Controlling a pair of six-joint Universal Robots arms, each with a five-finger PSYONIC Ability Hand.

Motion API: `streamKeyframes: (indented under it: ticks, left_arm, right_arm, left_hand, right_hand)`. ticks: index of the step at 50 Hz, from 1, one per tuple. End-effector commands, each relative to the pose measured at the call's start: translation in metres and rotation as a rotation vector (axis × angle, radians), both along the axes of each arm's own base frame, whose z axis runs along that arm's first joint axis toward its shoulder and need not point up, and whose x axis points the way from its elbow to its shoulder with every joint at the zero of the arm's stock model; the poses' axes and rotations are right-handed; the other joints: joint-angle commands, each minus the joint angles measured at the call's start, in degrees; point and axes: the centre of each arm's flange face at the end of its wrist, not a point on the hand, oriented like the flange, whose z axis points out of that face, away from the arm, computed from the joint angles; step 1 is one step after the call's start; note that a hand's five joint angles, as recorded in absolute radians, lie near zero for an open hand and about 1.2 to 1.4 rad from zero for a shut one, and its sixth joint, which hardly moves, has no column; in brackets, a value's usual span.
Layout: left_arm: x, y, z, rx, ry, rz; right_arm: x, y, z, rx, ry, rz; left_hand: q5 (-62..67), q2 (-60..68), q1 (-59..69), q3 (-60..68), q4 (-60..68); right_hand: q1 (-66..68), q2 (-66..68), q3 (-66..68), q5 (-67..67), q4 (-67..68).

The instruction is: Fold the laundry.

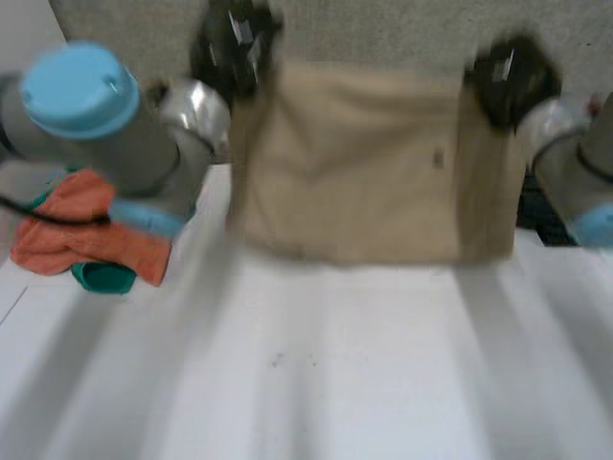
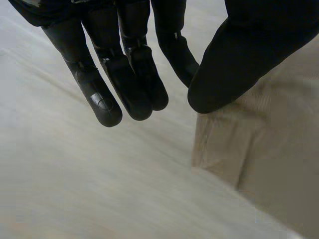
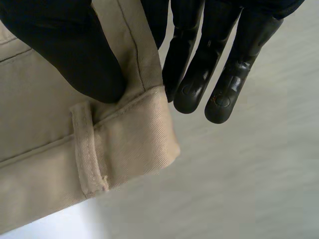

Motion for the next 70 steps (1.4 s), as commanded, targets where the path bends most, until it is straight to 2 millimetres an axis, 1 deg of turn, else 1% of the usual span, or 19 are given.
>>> streamKeyframes:
  ticks: [1,3,6,10,17,18,19,22,25,33,45,49,52,56,58,59,62,66,70]
  left_arm:
    - [0.016,-0.003,0.096,-0.326,0.231,0.018]
    - [0.016,0.001,0.098,-0.313,0.237,0.002]
    - [0.017,0.001,0.081,-0.228,0.213,-0.013]
    - [0.015,0.002,0.039,-0.088,0.15,-0.019]
    - [0.025,0.022,-0.059,0.182,0.002,-0.009]
    - [0.026,0.026,-0.07,0.214,-0.016,-0.012]
    - [0.028,0.034,-0.092,0.275,-0.046,-0.013]
    - [0.033,0.048,-0.121,0.359,-0.092,-0.015]
    - [0.041,0.067,-0.147,0.446,-0.148,-0.009]
    - [0.069,0.123,-0.147,0.545,-0.275,0.004]
    - [0.109,0.234,-0.147,0.902,-0.563,-0.054]
    - [0.115,0.27,-0.155,1.005,-0.679,-0.115]
    - [0.113,0.283,-0.154,1.006,-0.712,-0.152]
    - [0.107,0.278,-0.145,0.947,-0.672,-0.16]
    - [0.101,0.267,-0.137,0.883,-0.621,-0.141]
    - [0.098,0.256,-0.133,0.834,-0.576,-0.115]
    - [0.095,0.231,-0.129,0.745,-0.483,-0.045]
    - [0.098,0.2,-0.132,0.677,-0.384,0.023]
    - [0.097,0.19,-0.148,0.689,-0.351,0.027]
  right_arm:
    - [0.004,0.003,0.085,-0.403,-0.204,0.001]
    - [0.007,0.007,0.083,-0.381,-0.206,0.003]
    - [0.013,0.012,0.073,-0.334,-0.196,0.018]
    - [0.017,0.016,0.047,-0.242,-0.167,0.031]
    - [0.019,0.019,-0.029,-0.036,-0.091,0.044]
    - [0.019,0.02,-0.054,0.035,-0.06,0.041]
    - [0.018,0.021,-0.067,0.073,-0.045,0.035]
    - [0.014,0.032,-0.106,0.224,0.01,0.027]
    - [0.009,0.041,-0.12,0.304,0.04,0.021]
    - [-0.009,0.086,-0.141,0.586,0.144,0.021]
    - [-0.044,0.194,-0.136,0.945,0.483,0.091]
    - [-0.05,0.206,-0.137,0.983,0.512,0.091]
    - [-0.052,0.211,-0.139,1.002,0.518,0.092]
    - [-0.051,0.206,-0.137,0.973,0.499,0.09]
    - [-0.052,0.199,-0.136,0.942,0.477,0.081]
    - [-0.052,0.197,-0.136,0.933,0.473,0.082]
    - [-0.05,0.191,-0.136,0.888,0.45,0.078]
    - [-0.046,0.176,-0.132,0.821,0.336,0.048]
    - [-0.043,0.167,-0.129,0.799,0.239,0.029]
  left_hand:
    - [12.27,11.3,15.15,11.53,11.04]
    - [12.27,11.3,15.15,11.53,11.04]
    - [12.27,11.3,15.15,11.53,11.04]
    - [12.27,11.3,15.15,11.53,11.04]
    - [12.27,11.3,15.15,11.53,11.04]
    - [12.27,11.3,15.15,11.53,11.04]
    - [12.27,11.3,15.15,11.53,11.04]
    - [12.27,11.3,15.15,11.53,11.04]
    - [12.27,11.3,15.15,11.53,11.04]
    - [12.27,11.3,15.15,11.53,11.04]
    - [12.27,11.3,15.15,11.53,11.04]
    - [12.27,11.3,15.15,11.53,11.04]
    - [12.27,11.3,15.15,11.53,11.04]
    - [12.27,11.3,15.15,11.53,11.04]
    - [-6.92,-7.9,-4.05,-7.67,-8.16]
    - [-29.86,-30.83,-26.99,-30.61,-31.1]
    - [-54.24,-55.21,-51.37,-54.99,-55.48]
    - [-52.97,-53.94,-50.1,-53.72,-54.21]
    - [-51.63,-52.6,-48.76,-52.38,-52.87]
  right_hand:
    - [23.59,12.4,12.06,13.13,11.92]
    - [23.59,12.4,12.06,13.13,11.92]
    - [23.59,12.4,12.06,13.13,11.92]
    - [23.59,12.4,12.06,13.13,11.92]
    - [23.59,12.4,12.06,13.13,11.92]
    - [23.59,12.4,12.06,13.13,11.92]
    - [23.59,12.4,12.06,13.13,11.92]
    - [23.59,12.4,12.06,13.13,11.92]
    - [23.59,12.4,12.06,13.13,11.92]
    - [23.59,12.4,12.06,13.13,11.92]
    - [23.59,12.4,12.06,13.13,11.92]
    - [23.59,12.4,12.06,13.13,11.92]
    - [23.59,12.4,12.06,13.13,11.92]
    - [23.59,12.4,12.06,13.13,11.92]
    - [23.59,12.4,12.06,13.13,11.92]
    - [23.59,12.4,12.06,13.13,11.92]
    - [23.59,12.4,12.06,13.13,11.92]
    - [23.59,12.4,12.06,13.13,11.92]
    - [23.59,12.4,12.06,13.13,11.92]
